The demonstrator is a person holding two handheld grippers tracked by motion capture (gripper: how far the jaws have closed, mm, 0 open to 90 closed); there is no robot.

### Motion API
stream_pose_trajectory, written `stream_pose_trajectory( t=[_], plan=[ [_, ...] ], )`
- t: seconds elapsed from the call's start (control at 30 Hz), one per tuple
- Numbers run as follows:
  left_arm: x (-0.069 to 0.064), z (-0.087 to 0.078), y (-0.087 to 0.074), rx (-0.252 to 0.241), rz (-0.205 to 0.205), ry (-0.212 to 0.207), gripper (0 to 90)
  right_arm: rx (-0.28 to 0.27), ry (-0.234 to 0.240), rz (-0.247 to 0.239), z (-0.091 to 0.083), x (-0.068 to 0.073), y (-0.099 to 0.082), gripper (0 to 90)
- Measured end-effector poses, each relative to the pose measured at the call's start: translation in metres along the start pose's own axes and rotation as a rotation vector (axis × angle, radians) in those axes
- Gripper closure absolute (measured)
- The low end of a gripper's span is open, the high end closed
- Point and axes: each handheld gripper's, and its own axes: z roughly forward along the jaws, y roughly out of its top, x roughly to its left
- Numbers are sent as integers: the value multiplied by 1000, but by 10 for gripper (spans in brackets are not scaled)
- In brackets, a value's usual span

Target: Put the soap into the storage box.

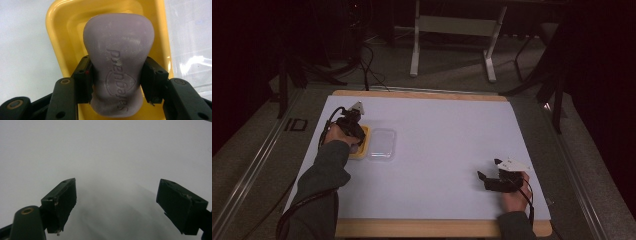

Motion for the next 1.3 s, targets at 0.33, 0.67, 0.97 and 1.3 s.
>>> stream_pose_trajectory(
  t=[0.33, 0.67, 0.97, 1.3],
  plan=[
    [-3, 5, 2, 7, 0, 16, 494, 4, 2, -2, 0, 0, 0, 161],
    [-3, 7, 2, -6, -2, 21, 481, 3, 3, -2, 0, 0, 0, 161],
    [2, 5, 0, -15, -16, -4, 430, 3, 3, -2, 0, 0, 0, 161],
    [5, -3, -4, -59, 18, -26, 424, 4, 3, -3, 0, 0, 0, 161]
  ],
)
